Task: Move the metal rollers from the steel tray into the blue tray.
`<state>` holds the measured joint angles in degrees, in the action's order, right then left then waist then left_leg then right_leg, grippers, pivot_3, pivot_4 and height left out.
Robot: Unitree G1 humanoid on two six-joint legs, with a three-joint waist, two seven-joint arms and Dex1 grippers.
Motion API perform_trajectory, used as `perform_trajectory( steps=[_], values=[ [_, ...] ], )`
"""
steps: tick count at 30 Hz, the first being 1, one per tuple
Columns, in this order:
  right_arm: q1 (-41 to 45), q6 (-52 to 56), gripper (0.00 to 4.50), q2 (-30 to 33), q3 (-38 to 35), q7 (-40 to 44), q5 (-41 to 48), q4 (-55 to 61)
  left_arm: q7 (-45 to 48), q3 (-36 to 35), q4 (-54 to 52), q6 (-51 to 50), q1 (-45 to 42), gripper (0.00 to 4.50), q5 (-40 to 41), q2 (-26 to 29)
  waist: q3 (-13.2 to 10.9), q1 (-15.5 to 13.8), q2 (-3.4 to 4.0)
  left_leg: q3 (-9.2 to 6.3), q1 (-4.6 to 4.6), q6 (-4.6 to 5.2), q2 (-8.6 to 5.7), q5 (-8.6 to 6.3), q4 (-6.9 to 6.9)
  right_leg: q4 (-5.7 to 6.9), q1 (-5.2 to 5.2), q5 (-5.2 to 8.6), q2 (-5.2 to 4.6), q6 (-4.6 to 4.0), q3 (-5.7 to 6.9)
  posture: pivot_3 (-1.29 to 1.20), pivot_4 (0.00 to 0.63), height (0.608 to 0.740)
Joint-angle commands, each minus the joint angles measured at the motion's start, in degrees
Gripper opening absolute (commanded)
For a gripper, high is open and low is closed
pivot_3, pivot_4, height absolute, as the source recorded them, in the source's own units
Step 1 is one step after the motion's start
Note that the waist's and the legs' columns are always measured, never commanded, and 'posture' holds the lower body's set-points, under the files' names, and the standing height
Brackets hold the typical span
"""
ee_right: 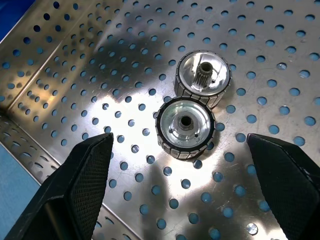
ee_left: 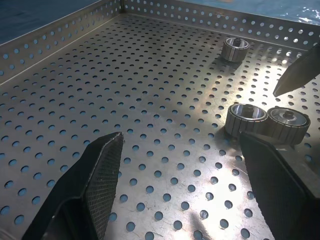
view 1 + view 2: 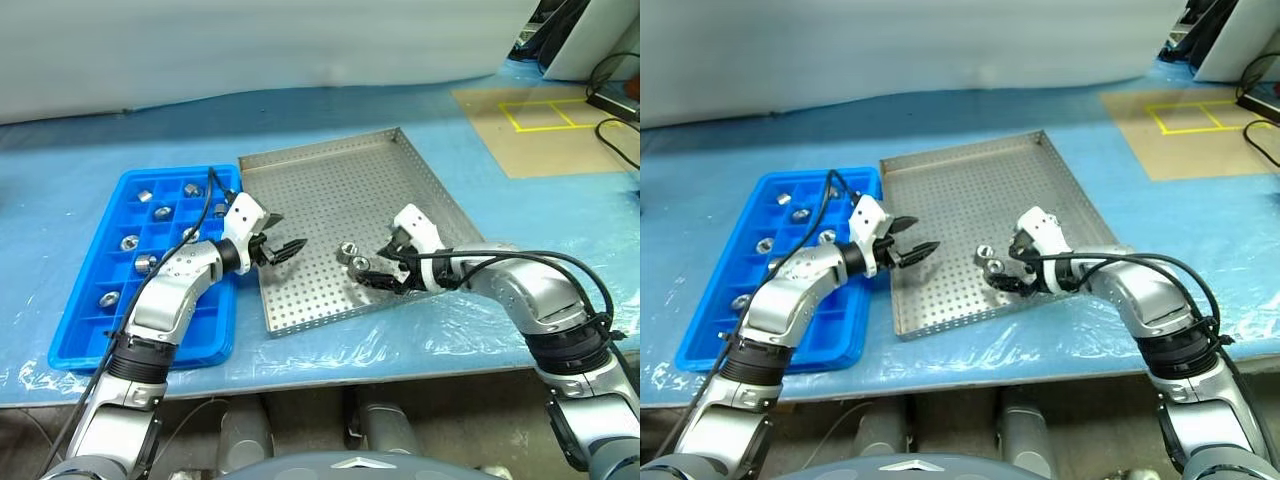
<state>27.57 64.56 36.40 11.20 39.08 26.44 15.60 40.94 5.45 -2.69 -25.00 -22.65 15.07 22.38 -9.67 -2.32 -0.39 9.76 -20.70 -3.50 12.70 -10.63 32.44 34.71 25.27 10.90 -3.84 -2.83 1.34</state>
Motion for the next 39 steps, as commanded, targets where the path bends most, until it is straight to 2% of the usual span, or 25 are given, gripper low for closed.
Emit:
perform_trajectory(
  steps=[1,14,19,22,24,26,29,30,34,37,39],
  values=[
    [0.60,-2.51,4.48,-0.79,0.70,-0.38,-1.40,-0.55,-0.14,-0.47,-1.55,0.53,-0.60,3.88,0.06,0.31,0.00,-0.02,0.00,0.00,0.01,0.00,0.00,0.00,0.00,0.01,-0.01,0.00,0.00,0.00,0.00,-0.11,0.150,0.740],
    [2.69,-8.13,4.48,-5.01,3.84,0.14,-6.28,-11.17,-0.14,-0.42,-1.10,0.75,-0.65,3.88,-0.04,0.22,0.00,-0.01,0.00,0.00,0.02,0.00,0.00,0.00,0.04,0.02,-0.03,0.00,0.00,0.00,0.00,-0.11,0.150,0.740],
    [2.43,-8.91,4.48,-5.64,4.47,0.96,-7.02,-10.50,-0.19,-0.26,-1.13,0.66,-0.67,3.88,-0.20,0.24,0.00,0.10,0.00,0.00,0.06,0.00,0.01,0.00,0.08,0.05,-0.14,0.00,0.00,0.00,0.00,-0.11,0.150,0.740],
    [1.92,-9.07,3.84,-4.76,5.23,2.34,-7.25,-9.27,-0.20,-0.24,-1.04,0.70,-0.69,3.88,-0.28,0.24,0.00,0.06,-0.01,0.00,0.16,-0.01,0.02,0.01,0.08,0.06,-0.13,0.00,0.00,0.00,0.01,-0.11,0.150,0.740],
    [1.48,-9.38,3.23,-3.72,5.81,3.06,-7.80,-8.24,-0.25,-0.27,-0.91,0.83,-0.74,3.88,-0.35,0.20,0.00,0.05,-0.01,0.01,0.16,-0.01,0.02,0.01,0.06,0.04,-0.12,-0.01,0.00,0.00,0.01,-0.11,0.150,0.740],
    [1.53,-9.78,3.23,-3.20,5.91,3.48,-8.19,-8.39,-0.29,-0.29,-0.65,1.01,-0.85,3.88,-0.44,0.10,0.00,0.06,-0.01,0.01,0.15,-0.01,0.02,0.00,0.00,0.01,-0.11,-0.01,0.00,-0.01,0.00,-0.11,0.150,0.740],
    [1.95,-10.24,2.67,-2.86,5.96,3.36,-9.16,-8.85,-0.30,-0.23,-0.24,1.25,-1.05,3.88,-0.55,-0.13,0.00,0.02,0.00,0.01,0.12,0.00,0.01,0.00,-0.01,-0.01,-0.09,-0.01,0.00,-0.02,0.01,-0.12,0.150,0.740],
    [2.13,-10.19,2.34,-2.95,5.79,3.23,-9.35,-9.04,-0.29,-0.17,-0.17,1.33,-1.08,3.88,-0.58,-0.23,0.00,0.02,-0.01,0.01,0.12,0.00,0.01,0.00,0.00,0.00,-0.09,-0.01,0.00,-0.02,0.01,-0.12,0.150,0.740],
    [2.39,-9.89,2.34,-3.37,4.89,3.51,-9.00,-8.99,-0.07,-0.20,0.34,1.62,-1.31,3.88,-0.68,-0.46,0.00,0.01,0.00,0.01,0.13,0.01,0.01,0.00,0.03,0.02,-0.10,-0.01,0.00,-0.01,0.00,-0.12,0.150,0.740],
    [2.15,-9.61,1.75,-3.53,4.13,3.54,-8.42,-8.34,-0.07,-0.10,0.40,1.70,-1.28,3.88,-0.77,-0.63,0.00,0.01,-0.01,0.01,0.13,0.00,0.01,0.00,0.04,0.02,-0.09,-0.01,0.00,-0.01,0.00,-0.12,0.150,0.740],
    [2.27,-9.18,1.60,-3.54,3.82,3.47,-8.16,-7.83,-0.02,-0.11,0.37,1.70,-1.26,3.88,-0.76,-0.71,0.00,0.01,0.00,0.01,0.11,0.01,0.01,0.00,0.03,0.01,-0.09,-0.01,0.00,-0.02,0.00,-0.12,0.150,0.740]
  ],
)
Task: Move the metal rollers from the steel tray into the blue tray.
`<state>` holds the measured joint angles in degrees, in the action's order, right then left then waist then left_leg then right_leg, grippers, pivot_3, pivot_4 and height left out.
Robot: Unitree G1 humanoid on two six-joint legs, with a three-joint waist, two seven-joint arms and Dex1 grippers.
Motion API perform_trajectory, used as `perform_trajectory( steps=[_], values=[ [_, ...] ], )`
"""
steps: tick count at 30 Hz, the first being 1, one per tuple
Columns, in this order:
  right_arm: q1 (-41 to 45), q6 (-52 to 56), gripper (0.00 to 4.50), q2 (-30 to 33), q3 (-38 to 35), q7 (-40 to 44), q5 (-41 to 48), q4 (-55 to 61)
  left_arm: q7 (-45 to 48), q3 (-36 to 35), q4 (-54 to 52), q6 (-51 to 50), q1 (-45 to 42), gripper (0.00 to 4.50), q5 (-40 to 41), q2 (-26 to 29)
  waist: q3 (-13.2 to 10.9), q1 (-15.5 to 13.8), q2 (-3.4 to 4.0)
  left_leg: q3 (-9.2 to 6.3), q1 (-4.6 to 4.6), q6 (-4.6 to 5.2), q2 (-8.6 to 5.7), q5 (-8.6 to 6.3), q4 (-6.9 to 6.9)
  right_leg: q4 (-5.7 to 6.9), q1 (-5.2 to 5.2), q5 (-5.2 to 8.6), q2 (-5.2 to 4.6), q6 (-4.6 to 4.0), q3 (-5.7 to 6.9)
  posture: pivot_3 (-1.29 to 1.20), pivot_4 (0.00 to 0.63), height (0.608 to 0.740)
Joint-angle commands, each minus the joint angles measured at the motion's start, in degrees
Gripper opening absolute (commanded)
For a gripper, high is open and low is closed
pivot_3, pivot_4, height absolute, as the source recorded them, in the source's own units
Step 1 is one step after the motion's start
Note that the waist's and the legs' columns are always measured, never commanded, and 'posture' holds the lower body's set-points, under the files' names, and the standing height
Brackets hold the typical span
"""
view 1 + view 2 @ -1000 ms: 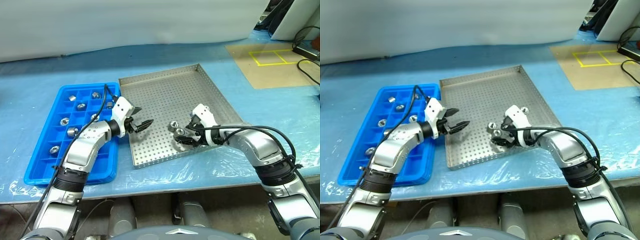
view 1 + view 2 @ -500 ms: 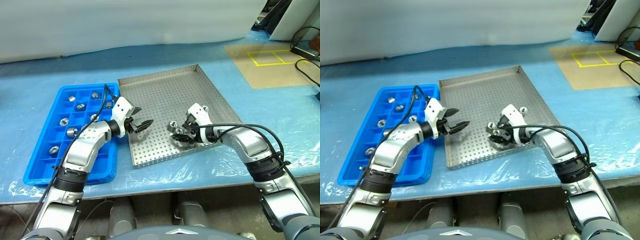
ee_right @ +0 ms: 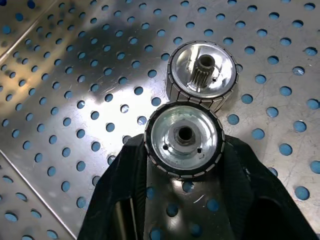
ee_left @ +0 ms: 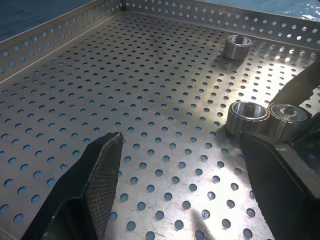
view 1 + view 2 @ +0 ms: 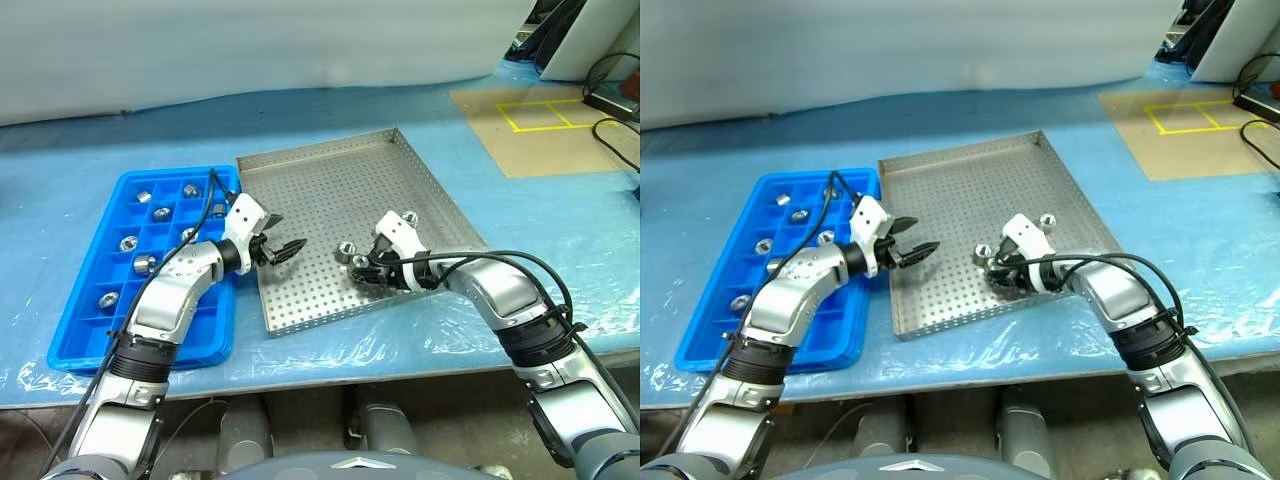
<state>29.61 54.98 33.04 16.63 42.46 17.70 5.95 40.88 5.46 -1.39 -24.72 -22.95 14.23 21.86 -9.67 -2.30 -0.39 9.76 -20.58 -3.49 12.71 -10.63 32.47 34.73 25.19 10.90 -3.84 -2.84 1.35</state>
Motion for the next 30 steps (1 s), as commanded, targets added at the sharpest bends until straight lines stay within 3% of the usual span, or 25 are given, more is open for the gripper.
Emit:
perform_trajectory(
  steps=[1,5,12,19,22,26,30],
  values=[
    [0.31,0.48,1.60,-0.17,-1.85,0.22,0.84,2.07,0.10,-0.14,-0.95,1.41,-0.94,3.88,0.11,-0.21,0.00,0.00,0.00,0.00,-0.01,0.00,0.00,0.00,0.00,0.00,0.01,0.00,0.00,0.00,0.00,-0.12,0.150,0.740],
    [0.76,1.54,1.60,0.24,-6.01,2.91,5.48,4.84,0.76,-0.51,-1.41,1.03,-0.73,3.88,0.91,-0.19,0.00,-0.02,0.00,0.00,-0.06,0.00,0.00,0.00,-0.01,-0.01,0.06,0.00,0.00,0.00,0.00,-0.11,0.150,0.740],
    [-1.34,3.39,1.60,2.24,-14.99,4.43,11.76,7.20,2.36,-4.92,-5.18,-3.03,-0.80,3.88,9.49,-1.39,-0.01,-0.17,0.01,0.00,-0.09,0.02,0.00,-0.01,-0.01,-0.01,0.08,0.00,0.00,-0.01,0.00,-0.13,0.150,0.740],
    [-3.00,2.89,1.60,-0.31,-14.88,1.96,12.17,8.96,5.14,-5.30,-5.09,-4.92,-3.57,3.88,13.46,-1.08,-0.01,0.05,0.01,0.00,-0.08,0.02,0.00,-0.01,0.01,0.01,0.09,0.00,0.00,-0.01,0.00,-0.15,0.150,0.740],
    [-3.20,1.99,1.60,-1.42,-14.17,1.53,12.00,9.95,6.83,-5.55,-3.81,-11.65,-5.02,3.88,18.95,-1.81,-0.01,0.03,0.01,0.01,-0.08,0.01,0.00,0.00,0.00,0.00,0.09,0.00,0.00,-0.01,0.00,-0.15,0.150,0.740],
    [-2.95,-4.24,1.60,-0.28,-11.93,2.82,9.06,11.75,3.99,-13.66,4.55,-26.32,-9.23,3.88,31.69,-4.27,-0.01,-0.03,0.02,0.03,-0.11,0.01,-0.01,0.00,0.01,0.00,0.11,0.00,0.00,-0.01,0.00,-0.16,0.150,0.740],
    [-2.24,-7.06,1.60,1.04,-11.30,4.13,8.66,12.78,1.90,-16.57,10.73,-32.04,-11.15,3.88,33.54,-3.38,-0.01,0.11,0.02,0.03,-0.09,0.01,-0.03,0.00,0.03,0.01,0.10,-0.01,0.00,-0.01,-0.02,-0.17,0.150,0.740]
  ],
)
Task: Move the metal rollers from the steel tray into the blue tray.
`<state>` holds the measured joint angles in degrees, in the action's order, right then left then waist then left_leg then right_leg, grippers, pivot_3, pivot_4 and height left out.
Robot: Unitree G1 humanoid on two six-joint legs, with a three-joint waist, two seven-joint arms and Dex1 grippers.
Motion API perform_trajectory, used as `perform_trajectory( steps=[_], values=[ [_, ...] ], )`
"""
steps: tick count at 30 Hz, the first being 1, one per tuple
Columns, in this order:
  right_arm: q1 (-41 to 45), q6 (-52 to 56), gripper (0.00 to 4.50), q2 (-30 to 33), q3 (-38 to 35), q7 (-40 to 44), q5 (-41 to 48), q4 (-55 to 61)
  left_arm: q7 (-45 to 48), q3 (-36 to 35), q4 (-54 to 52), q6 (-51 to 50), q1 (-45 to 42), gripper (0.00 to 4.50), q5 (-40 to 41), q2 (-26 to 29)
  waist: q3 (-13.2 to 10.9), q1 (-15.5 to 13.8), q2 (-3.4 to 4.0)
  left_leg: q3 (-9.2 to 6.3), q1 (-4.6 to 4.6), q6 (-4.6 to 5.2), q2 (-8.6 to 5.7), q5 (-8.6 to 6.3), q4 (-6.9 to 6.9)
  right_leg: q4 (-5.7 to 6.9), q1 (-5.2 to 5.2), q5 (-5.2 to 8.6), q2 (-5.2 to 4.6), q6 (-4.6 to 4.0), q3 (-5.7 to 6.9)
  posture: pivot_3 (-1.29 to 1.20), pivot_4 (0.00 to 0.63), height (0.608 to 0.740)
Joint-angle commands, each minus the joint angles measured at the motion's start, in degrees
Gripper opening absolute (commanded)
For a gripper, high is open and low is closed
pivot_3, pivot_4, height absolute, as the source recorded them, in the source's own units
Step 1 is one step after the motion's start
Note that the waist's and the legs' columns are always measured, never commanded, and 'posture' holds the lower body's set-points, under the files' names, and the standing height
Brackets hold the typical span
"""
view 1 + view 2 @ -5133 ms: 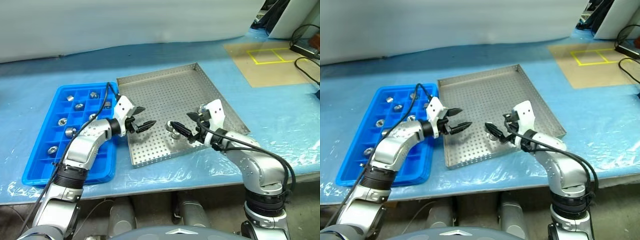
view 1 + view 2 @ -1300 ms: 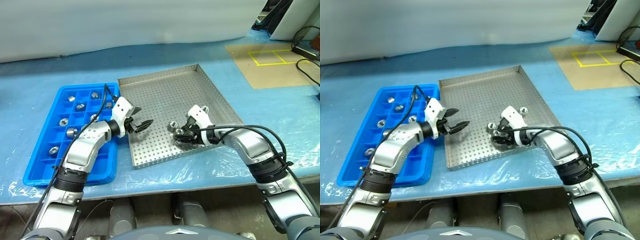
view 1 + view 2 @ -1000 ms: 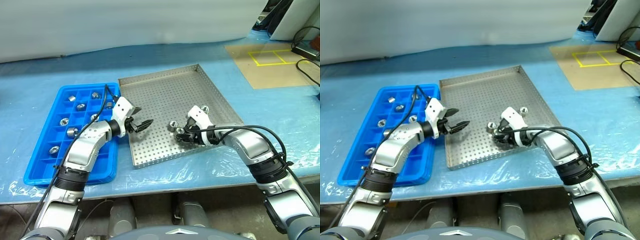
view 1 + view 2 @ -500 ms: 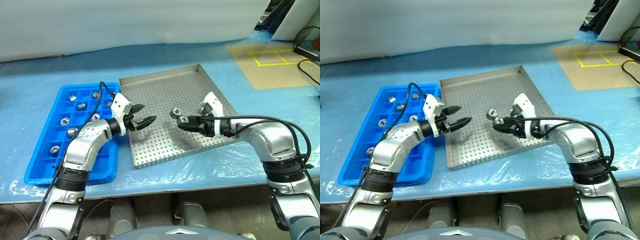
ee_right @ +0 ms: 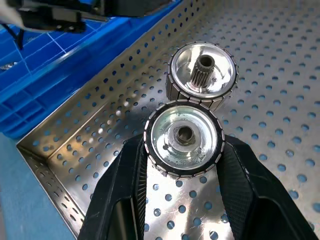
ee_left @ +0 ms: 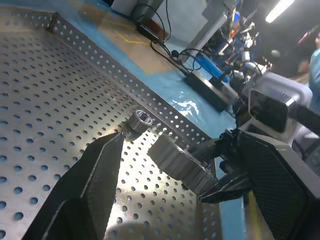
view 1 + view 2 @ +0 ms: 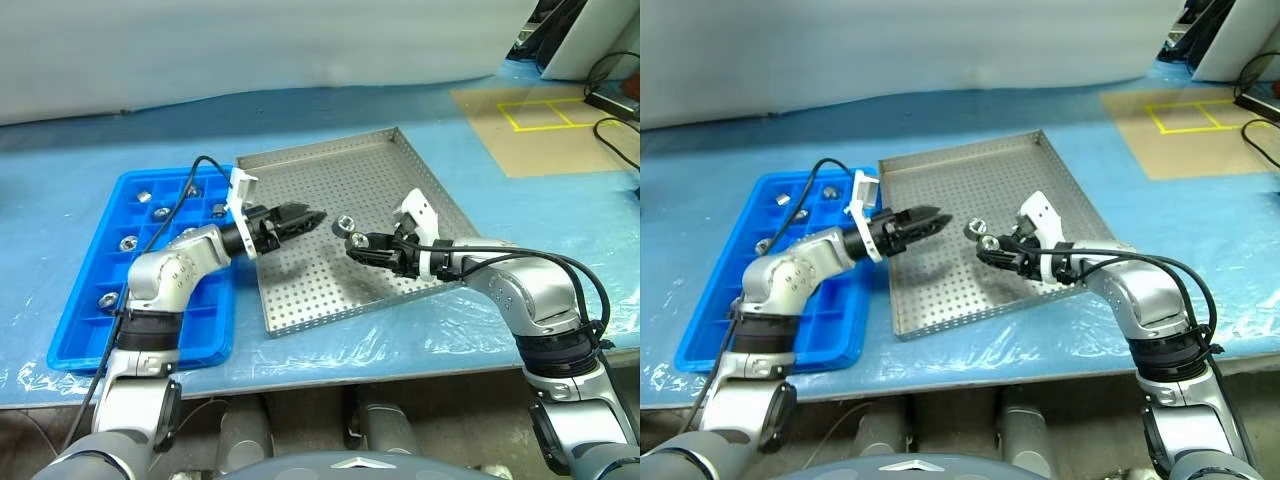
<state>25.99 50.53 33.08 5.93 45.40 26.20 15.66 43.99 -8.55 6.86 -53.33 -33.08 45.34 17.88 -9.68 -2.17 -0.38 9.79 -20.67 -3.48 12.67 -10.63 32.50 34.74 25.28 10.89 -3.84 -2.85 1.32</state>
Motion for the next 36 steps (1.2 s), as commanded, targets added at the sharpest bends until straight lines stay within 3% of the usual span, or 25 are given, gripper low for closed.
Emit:
perform_trajectory(
  steps=[1,20,36],
  values=[
    [1.47,-2.96,1.60,1.32,-0.47,1.40,0.07,3.16,-1.53,-3.10,3.22,-4.13,-1.36,3.88,2.73,0.61,0.00,-0.02,0.00,0.00,0.00,0.00,0.00,0.00,-0.01,-0.01,0.00,0.00,0.00,0.00,0.00,-0.17,0.150,0.740],
    [2.75,-8.92,1.60,3.47,6.18,5.44,-4.17,4.74,-4.81,-3.69,-2.28,-10.93,-1.34,3.88,7.98,-3.68,-0.01,-0.08,-0.01,-0.01,-0.26,0.07,0.02,-0.03,0.02,-0.07,0.02,0.01,0.00,0.01,0.04,-0.16,0.150,0.740],
    [3.05,-9.68,1.60,1.84,5.89,5.66,-4.65,3.43,-5.74,-0.98,-1.13,-13.37,-1.14,3.88,7.39,-4.06,-0.01,-0.05,-0.01,-0.01,-0.24,0.08,0.02,-0.04,0.03,-0.08,0.03,0.01,-0.01,0.01,0.05,-0.17,0.150,0.740]
  ],
)
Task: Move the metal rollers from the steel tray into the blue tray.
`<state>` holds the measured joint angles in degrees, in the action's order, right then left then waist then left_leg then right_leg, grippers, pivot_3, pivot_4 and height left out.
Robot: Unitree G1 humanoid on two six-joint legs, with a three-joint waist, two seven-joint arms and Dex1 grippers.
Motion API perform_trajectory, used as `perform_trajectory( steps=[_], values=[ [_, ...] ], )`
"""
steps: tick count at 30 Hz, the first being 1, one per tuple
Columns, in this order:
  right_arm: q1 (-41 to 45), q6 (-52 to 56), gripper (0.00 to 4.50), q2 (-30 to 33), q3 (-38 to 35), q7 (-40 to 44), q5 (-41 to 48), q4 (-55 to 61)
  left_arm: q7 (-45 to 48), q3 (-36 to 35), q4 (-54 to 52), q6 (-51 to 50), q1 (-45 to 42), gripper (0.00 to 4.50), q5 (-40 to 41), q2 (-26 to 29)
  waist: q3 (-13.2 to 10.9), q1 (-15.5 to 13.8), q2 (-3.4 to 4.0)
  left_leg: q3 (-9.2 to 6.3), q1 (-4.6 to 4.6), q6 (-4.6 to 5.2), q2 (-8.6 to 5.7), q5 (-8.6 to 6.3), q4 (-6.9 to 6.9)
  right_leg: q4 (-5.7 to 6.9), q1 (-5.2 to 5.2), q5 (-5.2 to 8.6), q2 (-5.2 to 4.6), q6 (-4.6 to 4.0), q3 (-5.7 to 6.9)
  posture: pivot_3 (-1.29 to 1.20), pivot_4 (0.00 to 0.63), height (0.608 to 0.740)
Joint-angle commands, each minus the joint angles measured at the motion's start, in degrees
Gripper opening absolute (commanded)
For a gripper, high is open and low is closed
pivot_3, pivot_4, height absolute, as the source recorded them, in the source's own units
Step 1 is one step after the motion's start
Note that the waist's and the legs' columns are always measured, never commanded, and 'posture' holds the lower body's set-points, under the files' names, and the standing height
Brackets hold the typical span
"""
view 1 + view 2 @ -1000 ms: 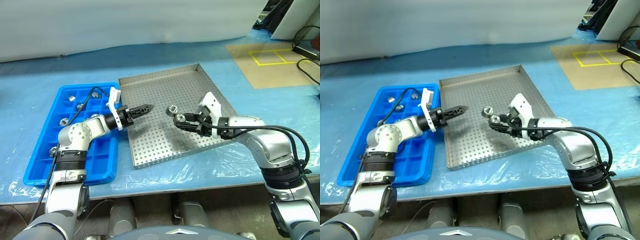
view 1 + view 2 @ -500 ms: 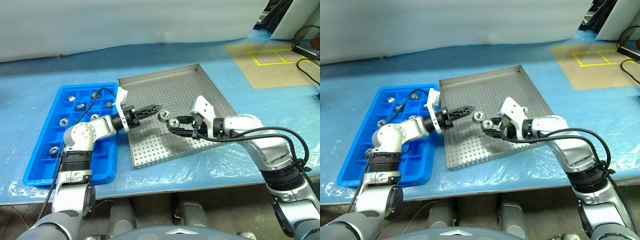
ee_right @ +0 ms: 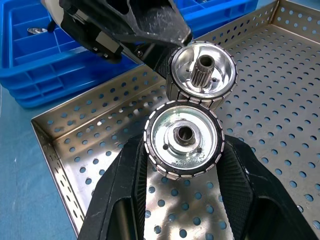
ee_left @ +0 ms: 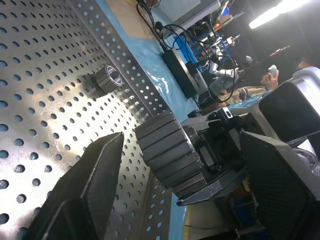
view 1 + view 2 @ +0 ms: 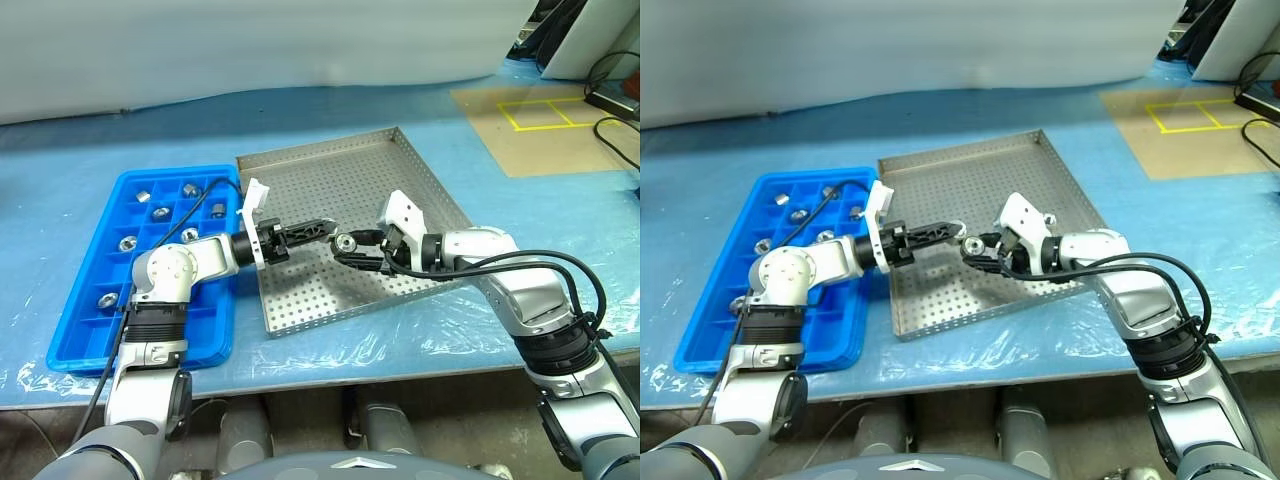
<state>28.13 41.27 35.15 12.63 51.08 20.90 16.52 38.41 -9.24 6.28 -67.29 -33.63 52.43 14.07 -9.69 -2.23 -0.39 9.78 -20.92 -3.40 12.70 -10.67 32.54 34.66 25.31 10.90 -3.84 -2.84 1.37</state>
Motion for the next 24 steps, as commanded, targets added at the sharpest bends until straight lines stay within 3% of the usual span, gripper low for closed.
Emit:
perform_trajectory(
  steps=[1,2,5,10,24],
  values=[
    [0.90,-0.31,1.60,-0.21,-0.85,-0.07,0.68,2.69,-0.16,-0.14,-0.60,0.94,-0.59,3.88,0.04,-0.28,0.00,0.00,0.00,0.00,0.00,0.00,0.00,0.00,0.00,0.00,0.00,0.00,0.00,0.00,0.00,-0.17,0.150,0.740],
    [0.91,-0.25,1.60,-0.20,-0.85,-0.11,0.68,2.75,-0.10,-0.01,-0.66,1.20,-0.57,3.88,-0.13,-0.31,0.00,0.01,0.00,0.00,0.01,0.00,0.00,0.00,0.00,0.00,0.00,0.00,0.00,0.00,0.00,-0.17,0.150,0.740],
    [1.12,-0.08,1.60,-0.25,-0.84,-0.22,0.66,2.74,-0.07,0.19,-0.66,1.59,-0.52,3.30,-0.38,-0.50,0.00,0.01,0.00,0.00,0.00,0.00,0.00,0.00,0.00,0.00,0.00,0.00,0.00,0.00,0.00,-0.17,0.150,0.740],
    [1.36,0.10,1.60,-0.35,-0.76,-0.43,0.50,2.70,-0.20,1.33,-1.02,1.68,-0.13,1.68,-1.36,-0.44,0.00,0.02,0.00,0.00,0.01,0.00,0.00,0.00,0.00,0.00,0.00,0.00,0.00,0.00,0.00,-0.17,0.150,0.740],
    [2.92,1.77,1.60,-0.96,-0.29,-1.08,0.26,3.47,-3.70,-1.19,2.05,3.16,-2.22,1.68,-2.15,-1.15,0.00,0.00,0.00,0.00,0.01,0.00,0.00,0.00,0.00,0.00,0.01,0.00,0.00,0.00,0.00,-0.17,0.150,0.740]
  ],
)
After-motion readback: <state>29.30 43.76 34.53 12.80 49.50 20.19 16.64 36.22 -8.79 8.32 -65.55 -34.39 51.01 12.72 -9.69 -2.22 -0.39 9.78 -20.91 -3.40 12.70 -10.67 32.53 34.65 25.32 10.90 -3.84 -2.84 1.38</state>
